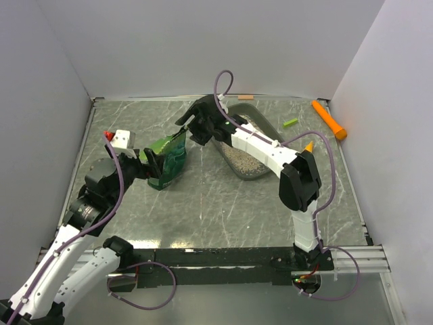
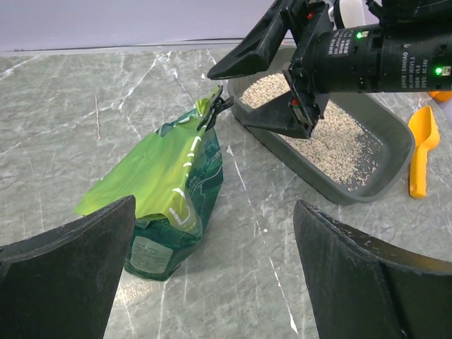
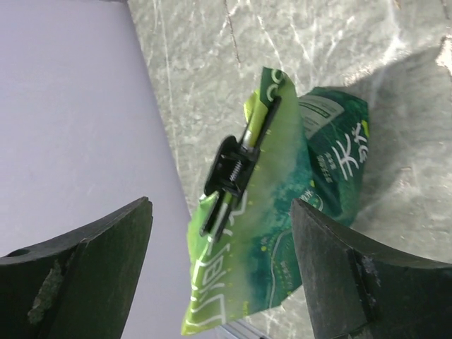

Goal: Fill the litter box with clean litter

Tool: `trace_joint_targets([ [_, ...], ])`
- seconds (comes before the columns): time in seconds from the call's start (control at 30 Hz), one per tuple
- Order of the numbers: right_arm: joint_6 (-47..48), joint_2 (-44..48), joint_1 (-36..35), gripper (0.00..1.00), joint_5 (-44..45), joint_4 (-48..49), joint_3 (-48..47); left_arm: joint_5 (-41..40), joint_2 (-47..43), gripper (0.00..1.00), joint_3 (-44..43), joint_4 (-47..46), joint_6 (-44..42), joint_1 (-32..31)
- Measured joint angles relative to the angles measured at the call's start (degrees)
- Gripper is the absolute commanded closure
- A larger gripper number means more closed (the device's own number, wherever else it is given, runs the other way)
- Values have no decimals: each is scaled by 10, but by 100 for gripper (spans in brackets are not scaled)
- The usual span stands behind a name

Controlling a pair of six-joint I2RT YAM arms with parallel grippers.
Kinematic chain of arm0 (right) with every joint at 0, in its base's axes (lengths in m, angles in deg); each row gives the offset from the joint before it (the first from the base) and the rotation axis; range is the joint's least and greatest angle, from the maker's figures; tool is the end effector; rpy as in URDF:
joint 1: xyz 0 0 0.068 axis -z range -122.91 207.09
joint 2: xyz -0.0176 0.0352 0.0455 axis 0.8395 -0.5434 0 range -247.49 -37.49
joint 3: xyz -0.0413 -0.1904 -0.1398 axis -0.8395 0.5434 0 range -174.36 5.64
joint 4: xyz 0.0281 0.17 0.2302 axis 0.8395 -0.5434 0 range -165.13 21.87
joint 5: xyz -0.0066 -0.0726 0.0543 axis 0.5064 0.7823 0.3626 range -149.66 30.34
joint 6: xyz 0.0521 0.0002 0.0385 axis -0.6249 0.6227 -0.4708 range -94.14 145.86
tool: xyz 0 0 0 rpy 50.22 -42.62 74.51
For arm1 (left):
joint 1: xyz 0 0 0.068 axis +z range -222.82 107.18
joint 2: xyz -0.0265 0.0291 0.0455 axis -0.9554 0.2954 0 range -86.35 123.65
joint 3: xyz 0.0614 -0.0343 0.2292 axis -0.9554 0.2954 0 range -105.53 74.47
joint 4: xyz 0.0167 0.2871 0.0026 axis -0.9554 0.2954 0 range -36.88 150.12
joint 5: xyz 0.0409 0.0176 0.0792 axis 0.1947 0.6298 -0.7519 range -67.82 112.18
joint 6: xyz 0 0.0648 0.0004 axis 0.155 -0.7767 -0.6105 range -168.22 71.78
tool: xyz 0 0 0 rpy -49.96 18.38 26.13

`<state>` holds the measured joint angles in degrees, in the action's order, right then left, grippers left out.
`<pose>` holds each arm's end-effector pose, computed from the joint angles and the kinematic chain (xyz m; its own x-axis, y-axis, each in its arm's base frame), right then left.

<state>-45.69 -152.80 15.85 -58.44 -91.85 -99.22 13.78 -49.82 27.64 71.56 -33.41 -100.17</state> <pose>0.3769 0.3289 0.2607 -0.7463 0.6070 -0.2731 0.1963 0.5927 0.7811 0.1951 -0.0924 0.3405 -0.2048 -0.1788 -0.9623 0.2831 0.9303 -0.2331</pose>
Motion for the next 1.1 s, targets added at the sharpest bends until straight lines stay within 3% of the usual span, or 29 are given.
trace_joint_targets([
  [0.17,-7,-30,0,23,-15,7,-17,0,1,3,0,0,0,0],
  [0.3,-10,-49,0,35,-22,6,-19,0,1,3,0,0,0,0],
  [1.1,-11,-53,19,47,-37,36,0,0,8,3,0,0,0,0],
])
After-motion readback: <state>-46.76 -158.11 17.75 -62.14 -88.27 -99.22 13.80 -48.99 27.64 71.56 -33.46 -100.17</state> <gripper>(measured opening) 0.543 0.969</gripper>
